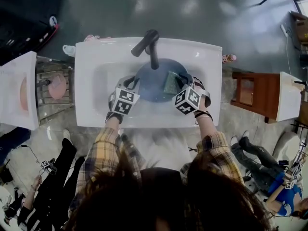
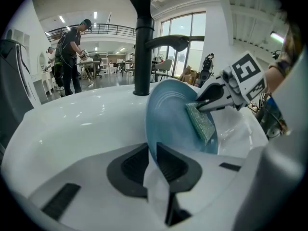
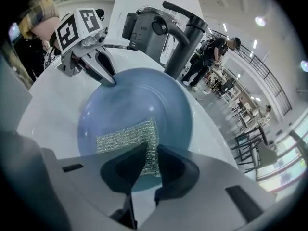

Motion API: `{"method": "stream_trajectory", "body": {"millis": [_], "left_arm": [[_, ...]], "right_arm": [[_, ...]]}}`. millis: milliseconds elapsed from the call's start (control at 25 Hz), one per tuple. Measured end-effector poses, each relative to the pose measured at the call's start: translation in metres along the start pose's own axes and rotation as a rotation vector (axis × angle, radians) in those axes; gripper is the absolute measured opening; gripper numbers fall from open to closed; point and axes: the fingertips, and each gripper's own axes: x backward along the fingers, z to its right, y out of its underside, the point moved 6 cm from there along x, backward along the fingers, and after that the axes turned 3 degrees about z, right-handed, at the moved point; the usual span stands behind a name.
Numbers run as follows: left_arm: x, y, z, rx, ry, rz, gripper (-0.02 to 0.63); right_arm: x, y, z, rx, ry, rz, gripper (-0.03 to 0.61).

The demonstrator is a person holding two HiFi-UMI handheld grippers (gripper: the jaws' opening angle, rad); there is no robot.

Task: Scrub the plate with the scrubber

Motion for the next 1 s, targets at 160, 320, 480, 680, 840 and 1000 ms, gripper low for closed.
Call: {"method": "stream_trajectory", "body": {"millis": [160, 320, 480, 680, 840, 1000], "left_arm": [[-0.001, 0.002, 0.001, 0.01, 0.0, -0.011, 0.048], [0.0, 0.0, 0.004, 0.028, 0.005, -0.021, 0.048], [0.003, -0.002, 0.004, 0.048, 0.002, -0.019, 0.048], [0.002, -0.001, 0.004, 0.065, 0.001, -0.025, 0.048], [0.001, -0.001, 0.004, 0.077, -0.002, -0.028, 0.048], [0.001, 0.0, 0.006, 0.088, -0.015, -0.041, 0.048]], "right_arm": [[0.004, -0.005, 0.014, 0.047, 0.07, 0.025, 0.081], [0.004, -0.016, 0.019, 0.046, 0.106, 0.041, 0.081], [-0.001, -0.031, 0.019, -0.009, 0.109, 0.069, 0.083], [-0.008, -0.057, 0.009, -0.009, 0.096, 0.113, 0.083], [-0.017, -0.084, -0.006, -0.008, 0.069, 0.148, 0.083], [-0.024, -0.103, -0.028, 0.036, 0.034, 0.161, 0.083]]}}
